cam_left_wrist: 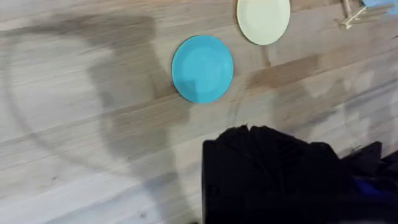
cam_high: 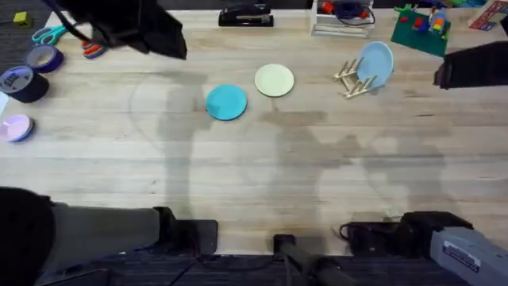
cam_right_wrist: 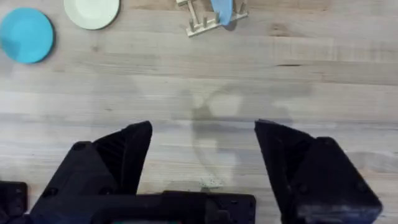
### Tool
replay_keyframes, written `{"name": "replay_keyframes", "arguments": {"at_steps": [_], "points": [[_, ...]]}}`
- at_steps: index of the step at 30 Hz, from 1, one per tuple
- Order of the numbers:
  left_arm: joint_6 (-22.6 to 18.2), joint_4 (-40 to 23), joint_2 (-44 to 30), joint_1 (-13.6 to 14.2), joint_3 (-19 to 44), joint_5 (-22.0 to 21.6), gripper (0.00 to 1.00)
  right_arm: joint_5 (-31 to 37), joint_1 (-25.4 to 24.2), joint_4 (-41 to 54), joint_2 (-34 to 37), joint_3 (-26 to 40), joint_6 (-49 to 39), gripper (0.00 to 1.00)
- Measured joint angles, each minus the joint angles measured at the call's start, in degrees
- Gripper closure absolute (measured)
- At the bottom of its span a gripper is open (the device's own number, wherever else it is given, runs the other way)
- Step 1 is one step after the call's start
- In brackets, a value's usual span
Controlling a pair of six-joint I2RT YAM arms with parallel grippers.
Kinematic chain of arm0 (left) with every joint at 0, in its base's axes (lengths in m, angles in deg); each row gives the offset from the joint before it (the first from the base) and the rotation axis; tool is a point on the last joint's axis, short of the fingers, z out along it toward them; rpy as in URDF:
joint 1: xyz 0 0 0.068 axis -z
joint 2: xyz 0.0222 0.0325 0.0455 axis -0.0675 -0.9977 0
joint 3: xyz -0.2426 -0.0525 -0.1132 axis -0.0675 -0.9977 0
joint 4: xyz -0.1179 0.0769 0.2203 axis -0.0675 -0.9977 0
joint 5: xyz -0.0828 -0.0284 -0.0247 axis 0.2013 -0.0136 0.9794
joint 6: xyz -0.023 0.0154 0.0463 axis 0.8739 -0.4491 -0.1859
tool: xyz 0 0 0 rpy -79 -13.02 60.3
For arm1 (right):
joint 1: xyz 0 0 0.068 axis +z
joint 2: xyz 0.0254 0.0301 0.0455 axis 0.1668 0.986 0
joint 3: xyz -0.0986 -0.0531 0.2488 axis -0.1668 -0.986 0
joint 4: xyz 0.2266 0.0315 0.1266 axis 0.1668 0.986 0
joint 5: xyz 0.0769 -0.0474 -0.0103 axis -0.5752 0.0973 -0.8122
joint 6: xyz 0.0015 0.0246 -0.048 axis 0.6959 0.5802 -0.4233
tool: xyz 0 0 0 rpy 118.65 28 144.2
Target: Pick up the plates from the table one by one and place each into a slot on the dish rack.
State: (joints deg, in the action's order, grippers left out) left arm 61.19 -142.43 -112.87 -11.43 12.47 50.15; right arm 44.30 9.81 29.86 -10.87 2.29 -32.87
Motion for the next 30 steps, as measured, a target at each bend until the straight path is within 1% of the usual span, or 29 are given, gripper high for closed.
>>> {"name": "replay_keyframes", "arguments": {"at_steps": [2,4,7,10,15,21,25,30], "points": [[-0.4,3.0,0.0,-1.3,-4.3,2.3,0.959,0.0,0.0,0.0,0.0,0.0,0.0,0.007],[-0.7,5.2,-0.2,-2.1,-7.9,4.6,0.959,0.0,0.0,0.0,0.0,0.0,0.0,0.007],[-0.9,8.0,-1.5,-2.3,-12.8,7.6,0.959,0.0,0.0,0.0,0.0,0.0,0.0,0.007],[-1.4,9.6,-4.1,-2.3,-15.7,10.2,0.959,0.0,0.0,0.0,0.0,0.0,0.0,0.007],[-2.6,12.6,-9.9,-2.3,-17.0,13.6,0.96,0.0,0.0,0.0,0.0,0.0,0.0,0.007],[-3.0,14.4,-14.9,-2.4,-17.0,16.2,0.96,0.0,0.0,0.0,0.0,0.0,0.0,0.007],[-3.4,15.0,-16.5,-2.8,-17.0,16.8,0.96,0.0,0.0,0.0,0.0,0.0,0.0,0.007],[-3.7,15.9,-17.3,-4.3,-17.0,16.9,0.959,0.0,0.0,0.0,0.0,0.0,0.0,0.008]]}}
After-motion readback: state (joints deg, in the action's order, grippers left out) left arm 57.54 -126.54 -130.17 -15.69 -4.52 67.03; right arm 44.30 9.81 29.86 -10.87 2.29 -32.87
